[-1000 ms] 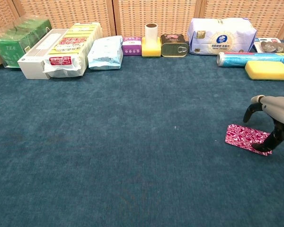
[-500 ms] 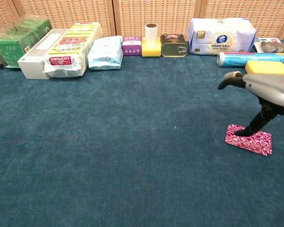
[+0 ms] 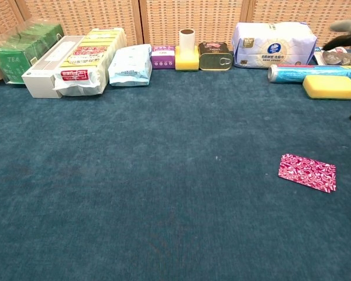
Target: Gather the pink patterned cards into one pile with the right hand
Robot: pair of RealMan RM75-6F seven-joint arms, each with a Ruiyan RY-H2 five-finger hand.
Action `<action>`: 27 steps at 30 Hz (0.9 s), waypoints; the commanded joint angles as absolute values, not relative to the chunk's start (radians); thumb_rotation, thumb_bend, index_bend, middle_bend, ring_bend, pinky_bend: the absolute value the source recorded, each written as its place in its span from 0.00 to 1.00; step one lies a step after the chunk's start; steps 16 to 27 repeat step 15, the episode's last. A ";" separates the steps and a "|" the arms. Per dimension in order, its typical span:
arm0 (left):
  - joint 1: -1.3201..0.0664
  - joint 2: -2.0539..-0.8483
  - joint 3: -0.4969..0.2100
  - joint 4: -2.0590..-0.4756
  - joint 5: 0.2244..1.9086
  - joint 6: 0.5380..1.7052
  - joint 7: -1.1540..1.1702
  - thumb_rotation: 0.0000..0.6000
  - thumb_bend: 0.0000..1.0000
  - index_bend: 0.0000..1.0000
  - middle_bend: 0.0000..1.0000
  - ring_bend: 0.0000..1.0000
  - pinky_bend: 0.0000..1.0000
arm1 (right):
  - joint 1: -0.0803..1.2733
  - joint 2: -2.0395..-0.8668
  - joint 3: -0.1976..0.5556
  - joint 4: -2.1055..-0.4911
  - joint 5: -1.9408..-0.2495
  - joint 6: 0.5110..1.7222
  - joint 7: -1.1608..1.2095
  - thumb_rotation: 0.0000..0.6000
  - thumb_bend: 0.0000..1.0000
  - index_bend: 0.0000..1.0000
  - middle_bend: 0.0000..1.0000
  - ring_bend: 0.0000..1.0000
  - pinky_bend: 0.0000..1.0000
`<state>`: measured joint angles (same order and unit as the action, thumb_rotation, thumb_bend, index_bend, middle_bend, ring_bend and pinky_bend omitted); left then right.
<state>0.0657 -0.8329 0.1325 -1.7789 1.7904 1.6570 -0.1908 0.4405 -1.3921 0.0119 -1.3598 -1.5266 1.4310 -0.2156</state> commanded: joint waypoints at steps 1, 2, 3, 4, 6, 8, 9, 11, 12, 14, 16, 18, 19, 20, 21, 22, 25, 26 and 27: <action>0.077 -0.845 0.140 -1.776 1.816 1.671 -0.162 1.00 0.07 0.00 0.00 0.00 0.04 | 0.303 -1.313 -0.015 -1.461 -1.528 1.593 -0.220 0.94 0.03 0.12 0.00 0.00 0.02; 0.080 -0.848 0.142 -1.776 1.823 1.676 -0.153 1.00 0.07 0.00 0.00 0.00 0.04 | 0.288 -1.297 -0.023 -1.480 -1.533 1.605 -0.224 0.94 0.03 0.12 0.00 0.00 0.01; 0.083 -0.851 0.143 -1.775 1.828 1.681 -0.144 1.00 0.07 0.00 0.00 0.00 0.04 | 0.276 -1.282 -0.030 -1.498 -1.539 1.614 -0.230 0.93 0.03 0.12 0.00 0.00 0.00; 0.087 -0.855 0.144 -1.774 1.833 1.686 -0.134 1.00 0.08 0.00 0.00 0.00 0.04 | 0.263 -1.268 -0.037 -1.515 -1.544 1.622 -0.236 0.93 0.03 0.12 0.00 0.00 0.00; 0.101 -0.869 0.134 -1.776 1.824 1.707 -0.092 1.00 0.08 0.00 0.00 0.00 0.04 | 0.232 -1.238 -0.051 -1.559 -1.557 1.647 -0.251 0.92 0.02 0.12 0.00 0.00 0.00; 0.118 -0.888 0.124 -1.781 1.812 1.729 -0.043 1.00 0.07 0.00 0.00 0.00 0.04 | 0.199 -1.215 -0.060 -1.607 -1.566 1.678 -0.256 0.92 0.01 0.12 0.00 0.00 0.00; 0.123 -0.893 0.123 -1.783 1.813 1.735 -0.030 1.00 0.08 0.00 0.00 0.00 0.04 | 0.187 -1.207 -0.061 -1.625 -1.567 1.689 -0.255 0.92 0.00 0.12 0.00 0.00 0.00; 0.133 -0.903 0.120 -1.784 1.815 1.749 -0.005 1.00 0.08 0.00 0.00 0.00 0.04 | 0.159 -1.189 -0.065 -1.653 -1.573 1.716 -0.261 0.92 0.00 0.12 0.00 0.00 0.00; 0.137 -0.907 0.120 -1.784 1.818 1.754 0.005 1.00 0.08 0.00 0.00 0.00 0.04 | 0.147 -1.183 -0.067 -1.660 -1.579 1.728 -0.264 0.93 0.00 0.12 0.00 0.00 0.00; 0.144 -0.915 0.119 -1.786 1.818 1.760 0.019 1.00 0.08 0.00 0.00 0.00 0.04 | 0.122 -1.167 -0.074 -1.672 -1.596 1.752 -0.248 0.94 0.00 0.12 0.00 0.00 0.00; 0.145 -0.917 0.118 -1.787 1.816 1.760 0.023 1.00 0.08 0.00 0.00 0.00 0.04 | 0.113 -1.160 -0.075 -1.677 -1.600 1.758 -0.238 0.96 0.00 0.12 0.00 0.00 0.00; 0.145 -0.917 0.118 -1.787 1.816 1.760 0.023 1.00 0.08 0.00 0.00 0.00 0.04 | 0.113 -1.160 -0.075 -1.677 -1.600 1.758 -0.238 0.96 0.00 0.12 0.00 0.00 0.00; 0.145 -0.917 0.118 -1.787 1.816 1.760 0.023 1.00 0.08 0.00 0.00 0.00 0.04 | 0.113 -1.160 -0.075 -1.677 -1.600 1.758 -0.238 0.96 0.00 0.12 0.00 0.00 0.00; 0.145 -0.917 0.118 -1.787 1.816 1.760 0.023 1.00 0.08 0.00 0.00 0.00 0.04 | 0.113 -1.160 -0.075 -1.677 -1.600 1.758 -0.238 0.96 0.00 0.12 0.00 0.00 0.00; 0.145 -0.917 0.118 -1.787 1.816 1.760 0.023 1.00 0.08 0.00 0.00 0.00 0.04 | 0.113 -1.160 -0.075 -1.677 -1.600 1.758 -0.238 0.96 0.00 0.12 0.00 0.00 0.00; 0.145 -0.917 0.118 -1.787 1.816 1.760 0.023 1.00 0.08 0.00 0.00 0.00 0.04 | 0.113 -1.160 -0.075 -1.677 -1.600 1.758 -0.238 0.96 0.00 0.12 0.00 0.00 0.00; 0.145 -0.917 0.118 -1.787 1.816 1.760 0.023 1.00 0.08 0.00 0.00 0.00 0.04 | 0.113 -1.160 -0.075 -1.677 -1.600 1.758 -0.238 0.96 0.00 0.12 0.00 0.00 0.00; 0.145 -0.917 0.118 -1.787 1.816 1.760 0.023 1.00 0.08 0.00 0.00 0.00 0.04 | 0.113 -1.160 -0.075 -1.677 -1.600 1.758 -0.238 0.96 0.00 0.12 0.00 0.00 0.00; 0.145 -0.917 0.118 -1.787 1.816 1.760 0.023 1.00 0.08 0.00 0.00 0.00 0.04 | 0.113 -1.160 -0.075 -1.677 -1.600 1.758 -0.238 0.96 0.00 0.12 0.00 0.00 0.00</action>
